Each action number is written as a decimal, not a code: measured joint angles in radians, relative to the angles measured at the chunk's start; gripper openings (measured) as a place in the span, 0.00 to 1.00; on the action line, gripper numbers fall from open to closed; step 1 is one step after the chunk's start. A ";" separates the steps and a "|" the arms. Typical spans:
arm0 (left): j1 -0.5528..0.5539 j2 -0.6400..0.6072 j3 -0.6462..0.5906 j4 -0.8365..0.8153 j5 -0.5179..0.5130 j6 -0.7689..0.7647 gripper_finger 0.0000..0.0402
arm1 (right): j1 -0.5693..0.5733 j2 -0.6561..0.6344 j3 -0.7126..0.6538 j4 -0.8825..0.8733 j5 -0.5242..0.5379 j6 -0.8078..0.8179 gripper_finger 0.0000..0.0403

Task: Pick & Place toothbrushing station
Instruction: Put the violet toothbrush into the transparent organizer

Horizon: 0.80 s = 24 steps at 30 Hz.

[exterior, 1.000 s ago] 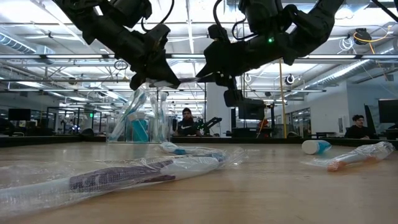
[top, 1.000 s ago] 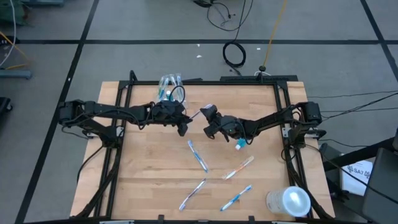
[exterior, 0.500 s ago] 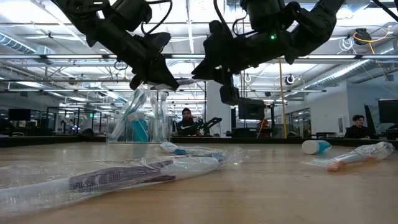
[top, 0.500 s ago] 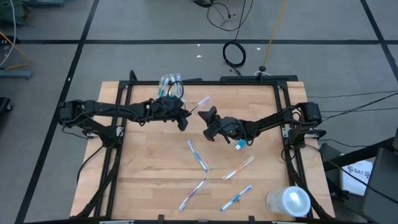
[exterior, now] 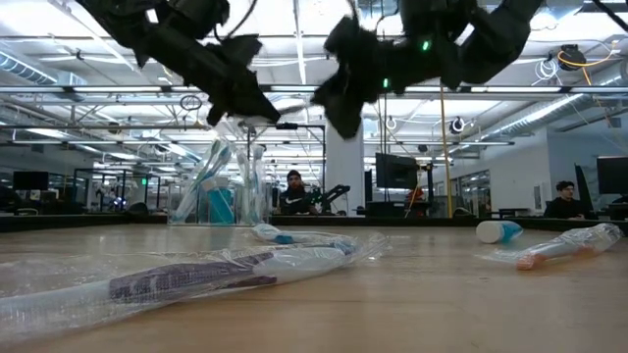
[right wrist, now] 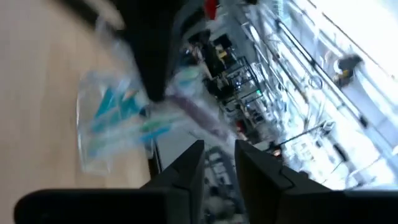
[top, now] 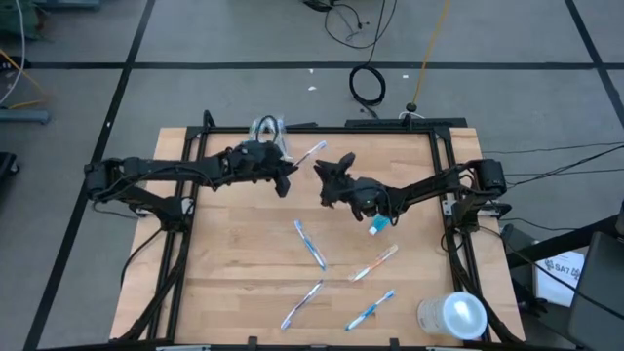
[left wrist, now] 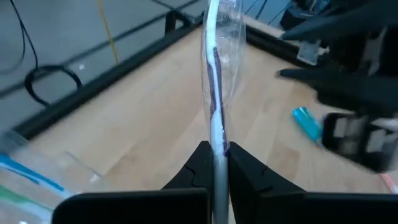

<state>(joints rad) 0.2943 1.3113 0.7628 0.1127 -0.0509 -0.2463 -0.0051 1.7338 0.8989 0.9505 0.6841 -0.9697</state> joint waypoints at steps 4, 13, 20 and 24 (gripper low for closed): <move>-0.002 -0.100 0.000 -0.007 -0.002 0.065 0.06 | 0.002 -0.102 -0.013 -0.082 -0.009 0.194 0.21; -0.008 -0.177 0.000 0.021 -0.003 0.183 0.08 | -0.104 -0.311 -0.224 -0.103 -0.254 0.654 0.19; -0.022 -0.076 0.000 0.170 0.056 0.225 0.04 | -0.205 -0.269 -0.337 0.121 -0.626 0.924 0.20; -0.030 0.012 0.000 0.357 0.195 0.265 0.09 | -0.193 -0.227 -0.342 0.153 -0.685 0.930 0.26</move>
<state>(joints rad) 0.2641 1.3232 0.7628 0.4700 0.1443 0.0185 -0.1978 1.5067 0.5568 1.1038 -0.0008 -0.0393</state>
